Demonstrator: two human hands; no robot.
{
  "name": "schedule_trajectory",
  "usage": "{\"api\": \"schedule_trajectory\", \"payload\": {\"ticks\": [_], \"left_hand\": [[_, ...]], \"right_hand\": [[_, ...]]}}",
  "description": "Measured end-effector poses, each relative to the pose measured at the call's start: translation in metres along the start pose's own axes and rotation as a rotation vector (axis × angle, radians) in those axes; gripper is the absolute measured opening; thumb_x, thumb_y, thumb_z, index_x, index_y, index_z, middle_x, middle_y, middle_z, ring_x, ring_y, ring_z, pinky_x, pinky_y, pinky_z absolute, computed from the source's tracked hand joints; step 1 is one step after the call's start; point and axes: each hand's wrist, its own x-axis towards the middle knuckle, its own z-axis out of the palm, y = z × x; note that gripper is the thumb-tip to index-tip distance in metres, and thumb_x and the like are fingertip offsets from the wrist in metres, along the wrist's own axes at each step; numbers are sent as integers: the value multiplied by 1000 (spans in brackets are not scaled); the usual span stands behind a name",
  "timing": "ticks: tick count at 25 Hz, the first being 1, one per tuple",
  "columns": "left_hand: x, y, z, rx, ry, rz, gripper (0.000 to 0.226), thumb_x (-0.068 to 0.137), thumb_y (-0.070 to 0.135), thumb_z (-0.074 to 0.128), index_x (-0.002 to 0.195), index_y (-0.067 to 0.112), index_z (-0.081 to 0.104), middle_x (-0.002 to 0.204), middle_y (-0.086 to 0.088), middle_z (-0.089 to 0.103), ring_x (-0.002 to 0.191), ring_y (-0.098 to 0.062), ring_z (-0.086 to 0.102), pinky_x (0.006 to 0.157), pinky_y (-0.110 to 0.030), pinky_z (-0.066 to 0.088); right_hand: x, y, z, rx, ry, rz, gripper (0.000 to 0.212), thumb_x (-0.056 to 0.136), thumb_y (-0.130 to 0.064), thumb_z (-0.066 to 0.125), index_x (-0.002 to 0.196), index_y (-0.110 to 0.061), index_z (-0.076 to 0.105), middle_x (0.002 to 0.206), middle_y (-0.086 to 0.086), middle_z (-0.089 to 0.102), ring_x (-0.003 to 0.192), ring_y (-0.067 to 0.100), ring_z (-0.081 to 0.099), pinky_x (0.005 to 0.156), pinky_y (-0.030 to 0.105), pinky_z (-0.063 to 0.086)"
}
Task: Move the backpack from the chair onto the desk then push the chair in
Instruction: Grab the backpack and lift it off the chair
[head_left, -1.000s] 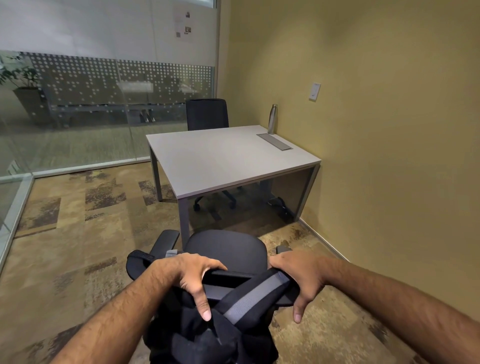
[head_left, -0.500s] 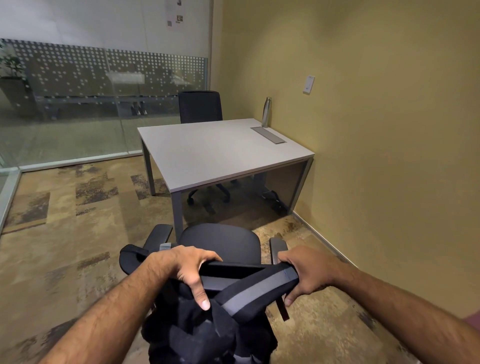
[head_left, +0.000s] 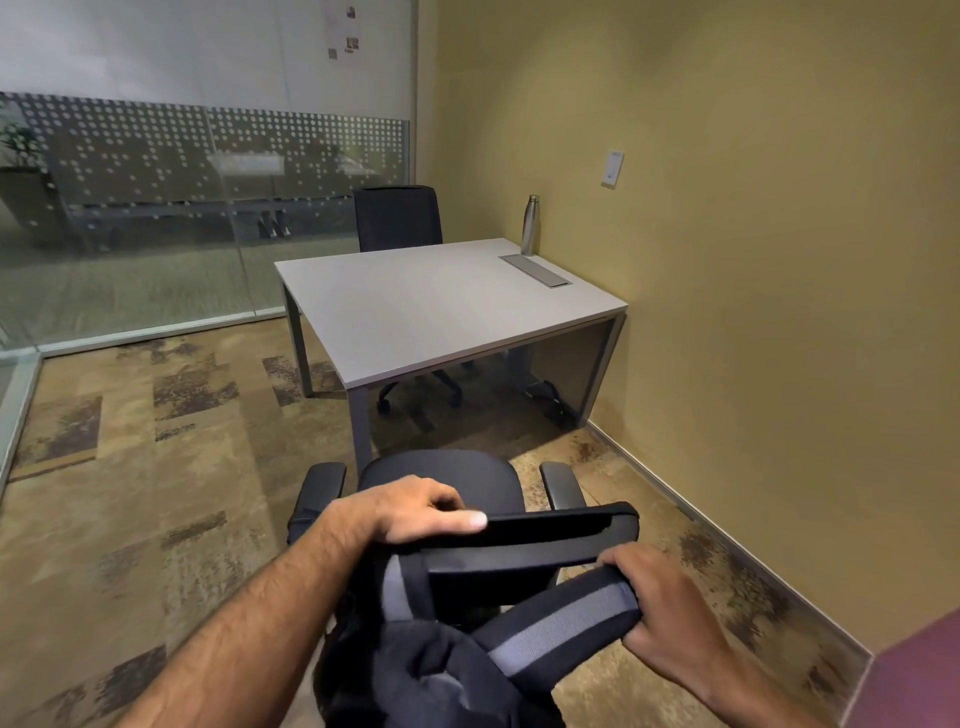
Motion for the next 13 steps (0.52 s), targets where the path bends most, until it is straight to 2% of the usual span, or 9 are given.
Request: {"api": "schedule_trajectory", "payload": {"ticks": [2,4,5,6,7,8,9,11,13], "left_hand": [[-2,-23,-12,32,88,-11,85,70,96,36,91,23,72,92,1,73,84,-9,63,84,-37,50],[-2,-43,-18,49,139,9,91,72,97,33,81,13,66,79,-7,68,70,-11,55,76,-38,48],[-2,-48,-16,81,143,37,86,73,95,36,75,13,61,71,-4,61,65,-12,51,71,-37,45],[-2,-50,-14,115,134,61,77,77,91,42,69,15,55,65,0,55,61,-12,47,66,-37,41],[-1,-51,-13,133,129,72,69,81,85,50,65,18,50,62,3,50,58,-12,44,63,-36,38],[0,-52,-13,146,142,79,66,83,80,54,62,17,48,59,3,47,56,-13,41,61,-35,36],[-2,-54,-18,184,181,87,69,84,79,54,59,15,48,56,1,45,54,-15,39,59,-35,35],[-16,-66,-33,340,277,96,81,83,85,43,54,10,46,52,-4,43,49,-19,37,55,-34,33],[-43,-88,-46,459,355,69,83,81,88,30,49,13,42,46,2,40,44,-17,35,50,-33,30]], "right_hand": [[-7,-9,5,-38,32,6,49,60,4,70,100,-23,63,97,-7,65,90,20,61,74,36,52],[-5,-15,12,-175,-1,-73,70,50,1,76,116,-17,65,122,2,66,115,30,58,93,48,51],[0,-17,15,-237,-61,-115,83,50,-1,77,131,-13,61,141,8,58,132,34,48,106,54,42],[6,-19,17,-295,-106,-150,93,56,-4,76,146,-10,48,158,10,41,147,34,31,118,55,26],[13,-22,19,-342,-150,-175,99,65,-8,72,155,-10,33,166,8,25,155,29,16,123,50,10],[18,-23,23,-365,-194,-182,100,71,-11,69,159,-11,22,167,5,19,156,26,11,124,45,1],[21,-25,27,-376,-198,-185,99,71,-12,67,159,-11,22,166,5,25,155,25,18,124,43,0],[20,-27,30,-341,-168,-163,99,61,-12,66,155,-9,33,153,7,45,145,29,39,123,42,5],[21,-31,33,-289,-137,-146,97,55,-11,61,150,-8,43,143,8,55,135,32,50,122,42,11]]}}
